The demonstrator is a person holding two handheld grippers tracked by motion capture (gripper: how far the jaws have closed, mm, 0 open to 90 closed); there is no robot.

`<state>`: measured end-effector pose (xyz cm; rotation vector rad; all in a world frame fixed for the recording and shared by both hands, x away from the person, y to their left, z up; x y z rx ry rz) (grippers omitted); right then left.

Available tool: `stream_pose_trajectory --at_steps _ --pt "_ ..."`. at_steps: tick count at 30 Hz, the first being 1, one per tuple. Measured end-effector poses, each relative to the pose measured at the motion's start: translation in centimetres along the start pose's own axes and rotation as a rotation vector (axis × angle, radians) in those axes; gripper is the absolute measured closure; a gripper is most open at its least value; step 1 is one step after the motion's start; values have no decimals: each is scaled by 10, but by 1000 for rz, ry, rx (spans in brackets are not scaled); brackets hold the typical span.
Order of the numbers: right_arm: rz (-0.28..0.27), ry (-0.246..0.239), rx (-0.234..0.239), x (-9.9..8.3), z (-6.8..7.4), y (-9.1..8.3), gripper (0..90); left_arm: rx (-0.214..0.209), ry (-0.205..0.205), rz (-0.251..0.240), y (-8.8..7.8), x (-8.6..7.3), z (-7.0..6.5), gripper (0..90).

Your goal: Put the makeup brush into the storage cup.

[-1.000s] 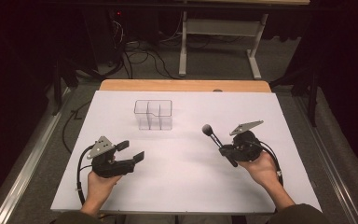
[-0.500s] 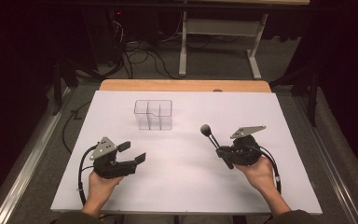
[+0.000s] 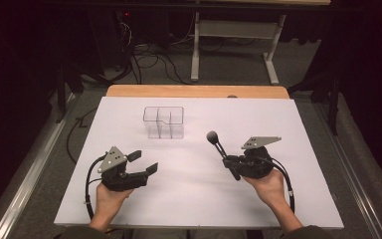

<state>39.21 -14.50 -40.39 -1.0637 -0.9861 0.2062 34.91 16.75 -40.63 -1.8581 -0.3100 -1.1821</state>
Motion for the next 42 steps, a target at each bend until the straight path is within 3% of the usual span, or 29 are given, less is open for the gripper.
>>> stream_pose_trajectory --at_steps 5,13,18,22,30,33,36,42 --pt "-5 -13 7 1 4 4 767 -10 5 -17 0 5 -3 250" --pt "-16 -9 6 2 7 5 767 -28 13 29 1 11 -6 272" --pt "-26 -5 11 2 8 5 767 0 6 14 -3 15 -6 303" --pt "-28 -9 8 2 8 4 767 -5 5 10 -1 20 -6 302" --pt "-39 -7 1 3 8 2 767 -47 18 6 5 32 -13 311" --pt "-45 -1 1 3 7 3 767 -100 3 13 9 34 -15 316" --pt "-47 -3 -3 3 7 3 767 -95 33 26 14 36 -19 315" --pt "-40 -3 -3 3 8 4 766 -108 50 27 20 41 -26 316"
Point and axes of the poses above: each handheld gripper's, and its own axes: y roughly forward along the jaws, x roughly out of its top, z roughly to its left, the point moved 6 cm from there along y, roughly forward along the jaws, and after that the axes turned 12 degrees about z, right-handed, at the moved point
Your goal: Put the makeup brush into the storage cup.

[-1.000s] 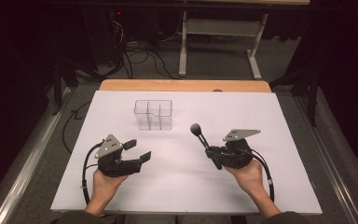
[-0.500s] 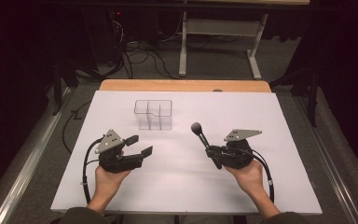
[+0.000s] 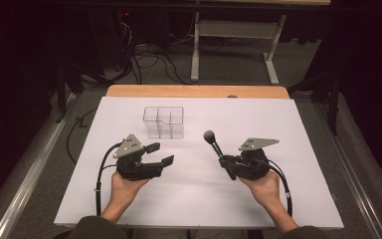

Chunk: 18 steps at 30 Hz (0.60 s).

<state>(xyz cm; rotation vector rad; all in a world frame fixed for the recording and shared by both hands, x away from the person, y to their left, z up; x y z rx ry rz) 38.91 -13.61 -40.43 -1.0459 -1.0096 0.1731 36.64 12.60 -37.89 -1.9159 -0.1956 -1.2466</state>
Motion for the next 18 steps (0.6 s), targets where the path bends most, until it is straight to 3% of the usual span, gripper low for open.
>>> stream_pose_trajectory --at_steps 8,18 --pt "-9 -4 -5 1 1 0 767 0 18 6 8 6 -8 305" --pt "-26 -6 -5 4 3 0 767 -35 30 21 20 10 -18 323"
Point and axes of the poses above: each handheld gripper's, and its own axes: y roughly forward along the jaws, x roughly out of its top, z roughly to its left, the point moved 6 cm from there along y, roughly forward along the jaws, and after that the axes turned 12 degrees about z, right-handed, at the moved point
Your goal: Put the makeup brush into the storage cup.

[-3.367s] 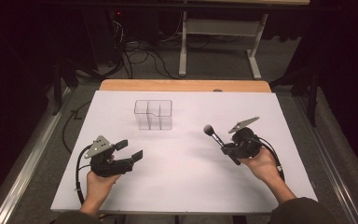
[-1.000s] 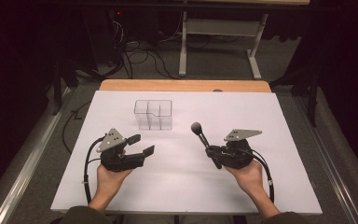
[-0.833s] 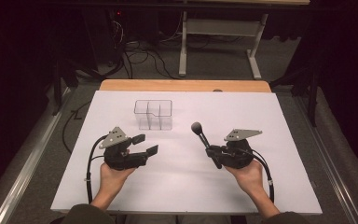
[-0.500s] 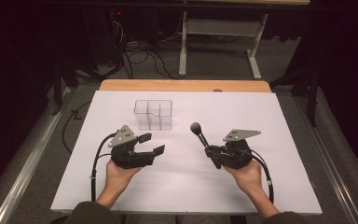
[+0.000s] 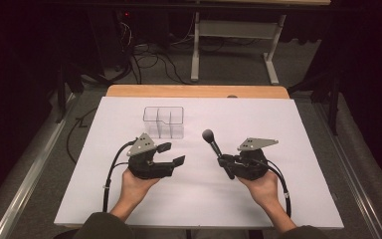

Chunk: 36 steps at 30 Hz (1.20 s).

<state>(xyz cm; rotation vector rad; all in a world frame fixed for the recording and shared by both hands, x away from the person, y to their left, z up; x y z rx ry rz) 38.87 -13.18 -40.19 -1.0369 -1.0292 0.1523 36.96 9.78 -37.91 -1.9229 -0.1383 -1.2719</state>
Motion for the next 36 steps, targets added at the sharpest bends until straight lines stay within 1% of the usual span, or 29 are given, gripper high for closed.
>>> stream_pose_trajectory --at_steps 7,8,11,13,20,21,23,25,31,35,36 --pt "-7 -11 1 3 4 1 767 -33 18 5 10 3 -7 336" --pt "-5 -5 0 3 4 1 767 -35 22 5 11 3 -9 339" --pt "-10 -13 -1 4 5 1 767 -41 25 6 13 4 -11 350" --pt "-10 -8 2 4 6 2 767 -46 21 6 15 5 -13 351" --pt "-10 -26 -2 6 8 3 767 -62 17 2 19 7 -16 356" --pt "-12 -23 1 6 9 3 767 -66 13 1 20 7 -17 358" --pt "-9 -29 0 7 11 4 767 -74 5 5 21 8 -18 359" --pt "-6 -35 2 8 13 5 767 -70 -1 10 22 7 -18 364" --pt "-17 -40 9 11 16 5 767 -70 -6 18 26 7 -19 372" --pt "-15 -55 10 12 19 7 767 -80 -22 29 28 8 -20 356" --pt "-12 -52 13 12 21 7 767 -83 -25 30 28 8 -20 352"
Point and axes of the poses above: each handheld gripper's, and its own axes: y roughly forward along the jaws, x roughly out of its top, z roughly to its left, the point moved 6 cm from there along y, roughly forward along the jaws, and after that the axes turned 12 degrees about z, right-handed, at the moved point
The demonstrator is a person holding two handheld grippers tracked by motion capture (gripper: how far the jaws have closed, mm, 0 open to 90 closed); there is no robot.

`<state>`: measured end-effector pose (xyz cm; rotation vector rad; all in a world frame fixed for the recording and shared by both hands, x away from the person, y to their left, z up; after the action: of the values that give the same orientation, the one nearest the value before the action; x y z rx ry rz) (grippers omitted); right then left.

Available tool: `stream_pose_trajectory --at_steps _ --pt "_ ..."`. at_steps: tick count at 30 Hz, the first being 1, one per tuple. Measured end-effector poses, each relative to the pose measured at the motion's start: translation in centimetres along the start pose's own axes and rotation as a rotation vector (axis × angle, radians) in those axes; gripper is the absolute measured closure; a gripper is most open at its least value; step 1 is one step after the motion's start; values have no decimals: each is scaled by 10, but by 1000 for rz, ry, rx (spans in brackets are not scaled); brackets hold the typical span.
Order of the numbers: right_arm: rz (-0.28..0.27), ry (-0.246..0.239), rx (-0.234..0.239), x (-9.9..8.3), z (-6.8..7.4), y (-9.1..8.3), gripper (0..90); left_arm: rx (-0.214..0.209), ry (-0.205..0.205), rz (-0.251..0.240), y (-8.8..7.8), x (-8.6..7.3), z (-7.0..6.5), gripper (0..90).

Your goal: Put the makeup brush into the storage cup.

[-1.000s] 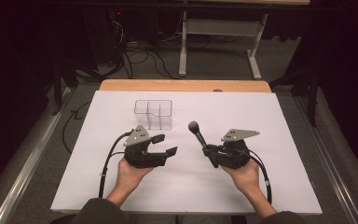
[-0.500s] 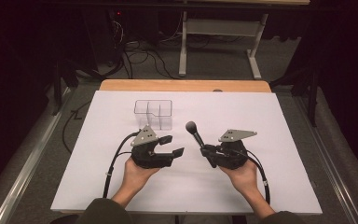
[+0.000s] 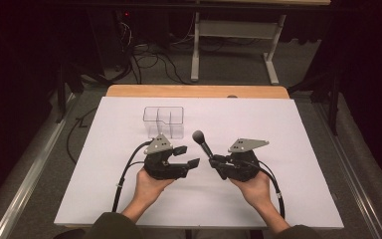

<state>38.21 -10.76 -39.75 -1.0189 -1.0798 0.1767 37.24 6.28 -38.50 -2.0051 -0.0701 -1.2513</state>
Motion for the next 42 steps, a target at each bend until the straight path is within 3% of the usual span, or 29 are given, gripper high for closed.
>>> stream_pose_trajectory --at_steps 4,42 --pt "1 -29 0 2 6 2 766 -9 2 10 3 0 -1 365" --pt "8 -58 29 9 23 12 766 -31 -28 -6 3 0 -1 549"
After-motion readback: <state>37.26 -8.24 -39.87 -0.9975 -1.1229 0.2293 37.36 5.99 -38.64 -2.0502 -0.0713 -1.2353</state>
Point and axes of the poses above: each handheld gripper's, and its own axes: y roughly forward along the jaws, x roughly out of its top, z roughly to its left, the point moved 6 cm from there along y, roughly forward along the jaws, and after that the axes turned 12 degrees about z, right-handed, at the moved point
